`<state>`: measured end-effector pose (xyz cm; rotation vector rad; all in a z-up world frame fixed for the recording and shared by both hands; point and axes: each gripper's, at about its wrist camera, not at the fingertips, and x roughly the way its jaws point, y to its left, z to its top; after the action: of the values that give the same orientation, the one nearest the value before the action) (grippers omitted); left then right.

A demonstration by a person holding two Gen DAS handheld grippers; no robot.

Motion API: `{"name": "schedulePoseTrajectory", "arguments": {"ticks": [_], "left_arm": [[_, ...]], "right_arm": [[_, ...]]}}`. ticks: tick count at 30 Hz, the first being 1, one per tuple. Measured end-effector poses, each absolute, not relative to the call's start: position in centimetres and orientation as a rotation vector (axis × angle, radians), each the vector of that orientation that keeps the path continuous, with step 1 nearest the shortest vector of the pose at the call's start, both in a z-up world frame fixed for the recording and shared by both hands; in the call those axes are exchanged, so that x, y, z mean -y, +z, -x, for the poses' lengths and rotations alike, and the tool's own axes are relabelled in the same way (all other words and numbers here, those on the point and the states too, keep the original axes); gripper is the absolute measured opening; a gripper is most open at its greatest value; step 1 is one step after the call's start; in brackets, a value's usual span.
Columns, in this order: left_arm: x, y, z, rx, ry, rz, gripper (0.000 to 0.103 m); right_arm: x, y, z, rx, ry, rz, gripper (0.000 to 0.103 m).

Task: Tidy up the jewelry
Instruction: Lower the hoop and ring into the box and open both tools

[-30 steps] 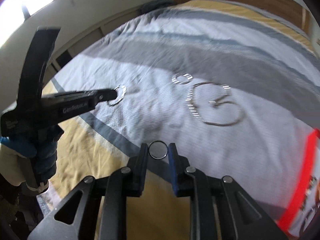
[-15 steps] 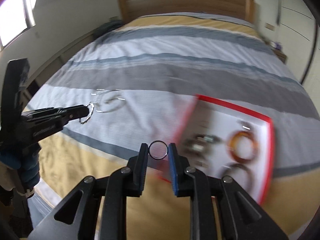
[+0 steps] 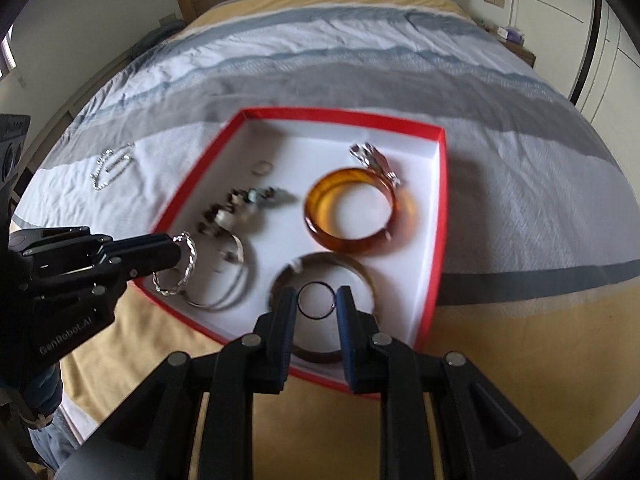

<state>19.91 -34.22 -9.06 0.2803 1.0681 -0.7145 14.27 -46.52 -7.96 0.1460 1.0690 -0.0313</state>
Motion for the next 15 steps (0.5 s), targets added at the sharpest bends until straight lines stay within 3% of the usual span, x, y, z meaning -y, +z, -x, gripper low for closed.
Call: {"name": "schedulePoseTrajectory", "arguments": {"ticks": [7, 15], "left_arm": [[35.0, -12.1, -20.9, -1.153, -0.671, -0.315, 0.005], [34.7, -12.0, -21.7, -1.184, -0.647, -0.281, 0.007]], "right_arm": [[46.5, -10.1, -15.3, -1.133, 0.001, -0.074, 0.019], [46.2, -10.6, -15.6, -1.169, -0.009, -0.04, 0.02]]}}
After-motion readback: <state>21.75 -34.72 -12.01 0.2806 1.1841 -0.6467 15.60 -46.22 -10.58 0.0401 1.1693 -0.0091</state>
